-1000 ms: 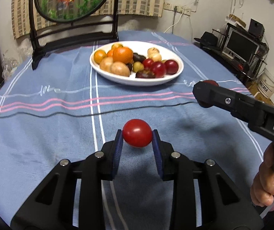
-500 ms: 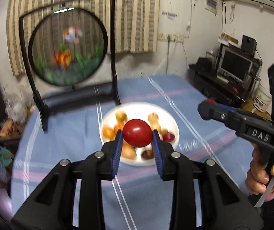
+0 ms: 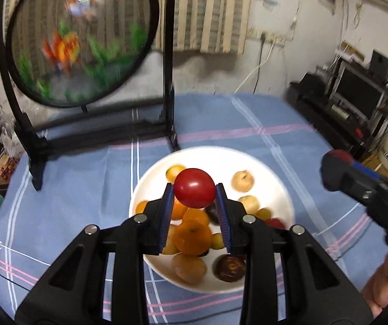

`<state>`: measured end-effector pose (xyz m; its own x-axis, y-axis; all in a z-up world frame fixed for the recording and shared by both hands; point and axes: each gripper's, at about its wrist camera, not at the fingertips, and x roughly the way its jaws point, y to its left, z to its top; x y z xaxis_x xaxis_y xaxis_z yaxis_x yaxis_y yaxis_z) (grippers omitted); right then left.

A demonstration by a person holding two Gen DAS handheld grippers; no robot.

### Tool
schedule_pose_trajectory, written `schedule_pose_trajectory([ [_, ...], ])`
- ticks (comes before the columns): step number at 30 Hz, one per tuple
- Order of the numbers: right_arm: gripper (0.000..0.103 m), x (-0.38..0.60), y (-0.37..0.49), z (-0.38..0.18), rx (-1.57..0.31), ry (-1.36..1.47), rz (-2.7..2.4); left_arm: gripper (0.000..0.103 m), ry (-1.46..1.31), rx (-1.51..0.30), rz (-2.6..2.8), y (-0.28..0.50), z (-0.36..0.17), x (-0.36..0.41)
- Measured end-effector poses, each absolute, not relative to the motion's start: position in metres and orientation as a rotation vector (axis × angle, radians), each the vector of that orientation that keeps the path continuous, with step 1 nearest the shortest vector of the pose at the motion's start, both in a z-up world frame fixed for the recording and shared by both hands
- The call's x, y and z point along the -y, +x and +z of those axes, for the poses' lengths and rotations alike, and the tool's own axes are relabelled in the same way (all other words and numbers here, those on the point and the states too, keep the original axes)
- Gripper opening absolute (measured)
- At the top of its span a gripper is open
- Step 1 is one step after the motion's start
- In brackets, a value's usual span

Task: Organize fruits
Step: 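Carry the plum and tomato over the white plate and open both tools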

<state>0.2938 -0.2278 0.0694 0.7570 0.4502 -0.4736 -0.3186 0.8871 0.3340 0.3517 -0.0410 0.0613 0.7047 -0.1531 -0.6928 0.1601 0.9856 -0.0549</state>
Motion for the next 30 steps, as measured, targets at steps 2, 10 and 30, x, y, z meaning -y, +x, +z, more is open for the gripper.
schedule_pose_trajectory([
  [2, 0.032, 0.225, 0.301, 0.056, -0.593, 0.237, 0.420, 0.031, 0.004, -0.799, -0.167, 0.363, 0.046, 0.039],
  [10, 0.032, 0.215, 0.326, 0.020, -0.631, 0.225, 0.387, 0.031, -0.028, -0.840, -0.139, 0.389, 0.018, 0.029],
  [30, 0.034, 0.204, 0.351, -0.020, -0.702, 0.158, 0.347, 0.079, 0.012, -0.734, -0.074, 0.381, 0.030, 0.020],
])
